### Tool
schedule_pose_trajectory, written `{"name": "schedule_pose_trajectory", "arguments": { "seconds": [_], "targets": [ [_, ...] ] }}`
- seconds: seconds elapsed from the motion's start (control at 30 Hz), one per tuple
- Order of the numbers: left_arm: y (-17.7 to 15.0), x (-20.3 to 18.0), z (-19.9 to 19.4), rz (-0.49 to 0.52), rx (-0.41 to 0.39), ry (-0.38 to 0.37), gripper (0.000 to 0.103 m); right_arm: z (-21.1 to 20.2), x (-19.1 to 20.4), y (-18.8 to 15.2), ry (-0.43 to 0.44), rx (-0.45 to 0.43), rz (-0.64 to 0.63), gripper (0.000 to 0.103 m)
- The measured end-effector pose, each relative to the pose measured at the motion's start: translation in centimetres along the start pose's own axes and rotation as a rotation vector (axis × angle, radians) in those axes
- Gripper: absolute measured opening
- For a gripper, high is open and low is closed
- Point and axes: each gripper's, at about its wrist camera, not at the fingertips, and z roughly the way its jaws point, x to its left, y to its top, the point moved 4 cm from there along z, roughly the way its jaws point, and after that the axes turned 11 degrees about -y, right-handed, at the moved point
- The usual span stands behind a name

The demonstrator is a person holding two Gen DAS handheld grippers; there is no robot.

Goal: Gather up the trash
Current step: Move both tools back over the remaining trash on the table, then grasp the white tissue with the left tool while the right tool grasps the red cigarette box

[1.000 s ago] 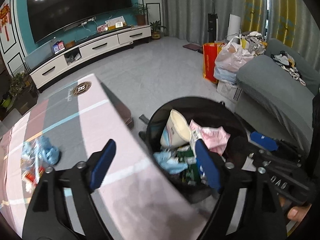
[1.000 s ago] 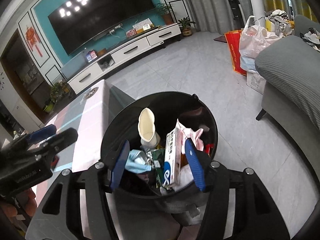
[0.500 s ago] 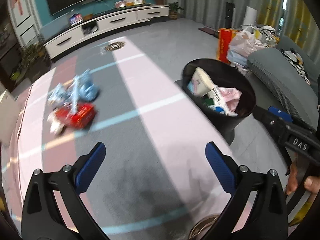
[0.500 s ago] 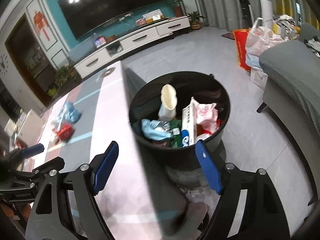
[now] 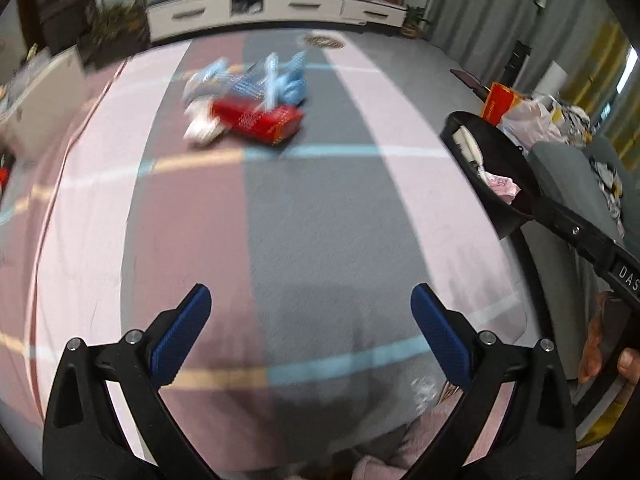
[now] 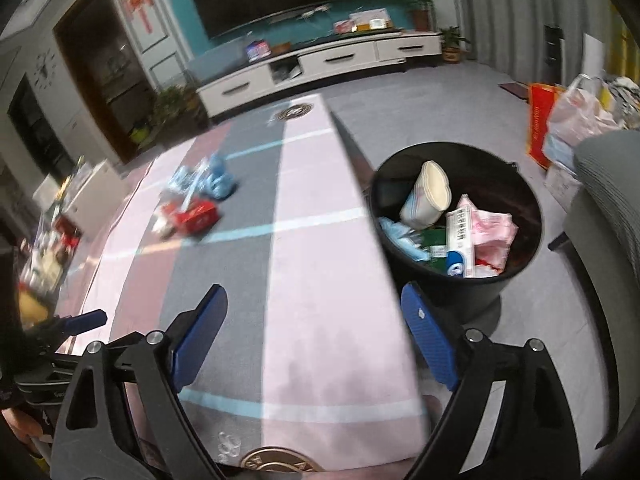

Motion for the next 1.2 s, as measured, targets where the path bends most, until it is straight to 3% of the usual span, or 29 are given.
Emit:
{"name": "schedule_pose_trajectory", "arguments": {
  "seconds": [0.13,0.2,0.27,0.37,0.47,0.53,0.6,0.7,0.83,1.0,1.2],
  "targets": [
    [-1.6,4.2,-1.6,-0.123,-0.045,-0.029,0.1,0.9,2.9,-0.4,0.028,0.035,-0.062,0.088],
    [-1.8,6.3,-3.1,-0.212,-0.117,-0.09,0.1,1.2,4.2,-0.6,0.036,0.045,-0.087,0.088],
    [-1.7,8.3,-5.0,-0.281,-0.233,-0.104,0.1,1.4,5.5,-0.7,0.05,0.05,-0.11,0.088],
    [-1.3,9.8,-7.2,-0.296,-0.36,-0.116,0.1,1.5,7.1,-0.8,0.068,0.048,-0.139,0.088],
    [-0.9,9.7,-8.0,-0.205,-0.422,-0.138,0.1,1.7,8.2,-0.8,0.085,0.05,-0.163,0.088],
    [-1.0,9.3,-7.5,-0.122,-0.374,-0.139,0.1,2.0,8.6,-0.8,0.098,0.053,-0.174,0.088],
    [-0.9,9.4,-6.4,-0.105,-0.309,-0.153,0.1,2.5,9.0,-0.7,0.114,0.057,-0.186,0.088],
    [-0.8,11.0,-4.8,-0.193,-0.224,-0.204,0.1,3.5,9.8,-0.4,0.138,0.057,-0.21,0.088],
    [0.5,13.4,-3.2,-0.322,-0.224,-0.149,0.1,5.1,11.1,0.7,0.184,0.054,-0.221,0.088],
    [3.2,13.4,-1.4,-0.289,-0.225,-0.165,0.1,7.4,14.0,2.9,0.225,-0.021,-0.328,0.088],
    [6.1,14.1,0.7,-0.249,-0.221,-0.097,0.1,11.9,15.9,5.7,0.26,-0.001,-0.369,0.088]
  ]
}}
